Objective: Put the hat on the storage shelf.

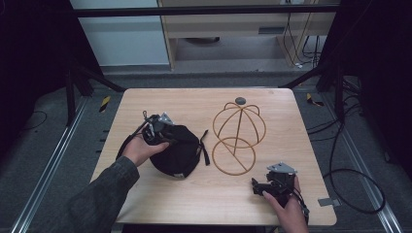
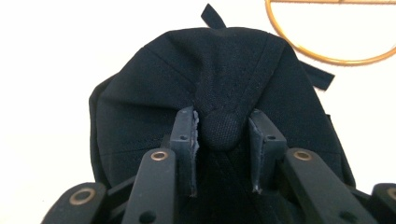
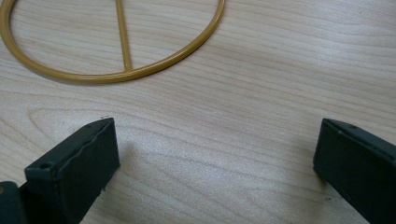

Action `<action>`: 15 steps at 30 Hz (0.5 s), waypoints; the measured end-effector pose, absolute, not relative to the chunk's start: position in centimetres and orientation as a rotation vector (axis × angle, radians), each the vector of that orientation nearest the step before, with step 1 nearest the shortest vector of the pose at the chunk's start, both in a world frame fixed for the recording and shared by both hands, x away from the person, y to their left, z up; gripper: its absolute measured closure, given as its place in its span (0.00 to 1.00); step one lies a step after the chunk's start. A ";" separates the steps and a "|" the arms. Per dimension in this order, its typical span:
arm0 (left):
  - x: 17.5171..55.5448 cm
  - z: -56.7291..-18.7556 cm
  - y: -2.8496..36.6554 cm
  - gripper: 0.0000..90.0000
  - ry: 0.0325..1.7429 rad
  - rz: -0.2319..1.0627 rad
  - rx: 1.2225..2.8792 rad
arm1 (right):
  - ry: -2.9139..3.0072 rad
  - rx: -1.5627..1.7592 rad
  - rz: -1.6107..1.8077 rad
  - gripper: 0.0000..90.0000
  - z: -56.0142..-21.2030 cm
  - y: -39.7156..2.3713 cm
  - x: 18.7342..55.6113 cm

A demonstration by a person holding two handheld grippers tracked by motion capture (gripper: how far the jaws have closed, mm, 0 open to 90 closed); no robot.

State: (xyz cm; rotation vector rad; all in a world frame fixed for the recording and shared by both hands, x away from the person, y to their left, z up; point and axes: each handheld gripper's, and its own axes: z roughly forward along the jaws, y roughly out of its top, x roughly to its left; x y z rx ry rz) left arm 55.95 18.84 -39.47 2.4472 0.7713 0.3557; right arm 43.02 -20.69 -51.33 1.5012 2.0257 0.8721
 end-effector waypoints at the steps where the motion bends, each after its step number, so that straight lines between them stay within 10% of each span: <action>1: 55.9 -39.5 18.8 0.75 0.771 0.356 2.447 | 2.026 1.501 0.872 0.00 -51.3 -20.7 43.0; 15: 54.0 -36.8 20.2 0.78 0.748 0.391 2.372 | 2.026 1.501 0.873 0.00 -51.3 -20.7 43.0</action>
